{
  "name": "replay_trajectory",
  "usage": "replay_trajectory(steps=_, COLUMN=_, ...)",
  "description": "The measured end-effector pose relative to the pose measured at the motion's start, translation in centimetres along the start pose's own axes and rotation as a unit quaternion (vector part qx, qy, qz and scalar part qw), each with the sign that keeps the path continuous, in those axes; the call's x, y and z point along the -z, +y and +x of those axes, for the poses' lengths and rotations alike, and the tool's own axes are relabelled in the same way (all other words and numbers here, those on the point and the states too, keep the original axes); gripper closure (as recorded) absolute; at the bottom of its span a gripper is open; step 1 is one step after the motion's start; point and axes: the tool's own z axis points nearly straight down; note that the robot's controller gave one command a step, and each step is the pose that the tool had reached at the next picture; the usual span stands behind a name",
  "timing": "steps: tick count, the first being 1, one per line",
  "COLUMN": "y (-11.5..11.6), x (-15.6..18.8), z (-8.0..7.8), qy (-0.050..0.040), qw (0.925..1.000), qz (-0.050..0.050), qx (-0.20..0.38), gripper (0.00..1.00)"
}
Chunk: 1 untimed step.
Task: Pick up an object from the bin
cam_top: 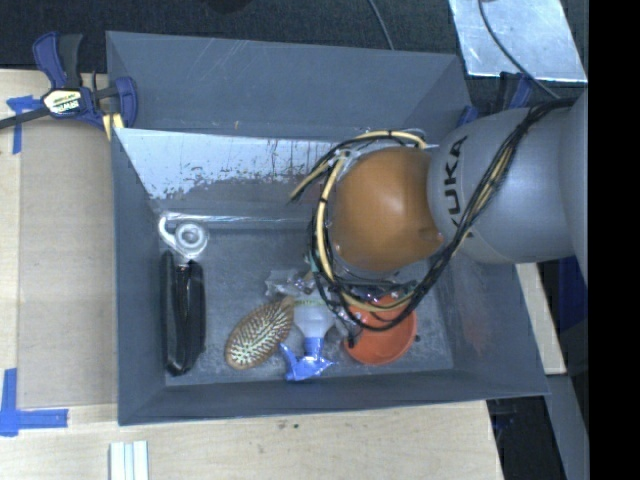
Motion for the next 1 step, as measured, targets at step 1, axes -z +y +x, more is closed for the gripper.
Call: replay_trajectory(steps=1, y=0.03, x=0.16, z=-0.29, qy=-0.0014, qw=0.9996, qz=0.001, qx=0.029, gripper=1.0)
